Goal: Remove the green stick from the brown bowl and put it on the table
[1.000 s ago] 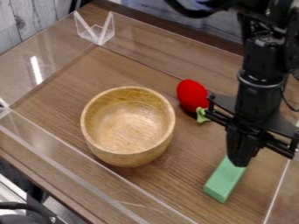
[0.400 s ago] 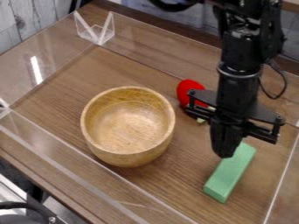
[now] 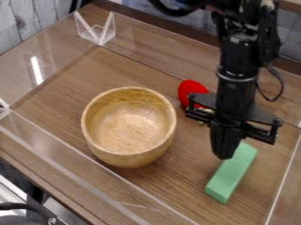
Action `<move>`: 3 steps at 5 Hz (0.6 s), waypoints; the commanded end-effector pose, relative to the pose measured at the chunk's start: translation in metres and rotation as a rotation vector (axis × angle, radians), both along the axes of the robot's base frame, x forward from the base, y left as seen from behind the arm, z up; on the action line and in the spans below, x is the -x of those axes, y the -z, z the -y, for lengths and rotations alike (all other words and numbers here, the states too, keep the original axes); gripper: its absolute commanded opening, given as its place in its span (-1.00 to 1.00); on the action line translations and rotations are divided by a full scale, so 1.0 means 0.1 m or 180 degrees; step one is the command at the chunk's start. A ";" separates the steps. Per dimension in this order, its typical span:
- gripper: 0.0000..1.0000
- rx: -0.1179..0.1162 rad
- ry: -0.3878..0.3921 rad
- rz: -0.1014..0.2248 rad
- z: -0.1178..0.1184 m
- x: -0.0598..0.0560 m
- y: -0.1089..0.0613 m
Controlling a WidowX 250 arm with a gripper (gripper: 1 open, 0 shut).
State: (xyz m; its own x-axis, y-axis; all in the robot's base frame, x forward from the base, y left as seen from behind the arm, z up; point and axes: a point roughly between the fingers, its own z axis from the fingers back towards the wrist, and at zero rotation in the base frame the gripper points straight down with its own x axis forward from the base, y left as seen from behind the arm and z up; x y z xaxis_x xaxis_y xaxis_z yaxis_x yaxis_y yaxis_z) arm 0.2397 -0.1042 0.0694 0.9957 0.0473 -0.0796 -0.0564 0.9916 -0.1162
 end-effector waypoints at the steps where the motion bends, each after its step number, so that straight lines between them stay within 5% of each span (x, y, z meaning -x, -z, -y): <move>1: -1.00 0.0044 -0.0213 0.0099 0.06 -0.07 -0.03; 3: -1.00 0.0046 -0.0375 0.0071 0.11 -0.06 -0.03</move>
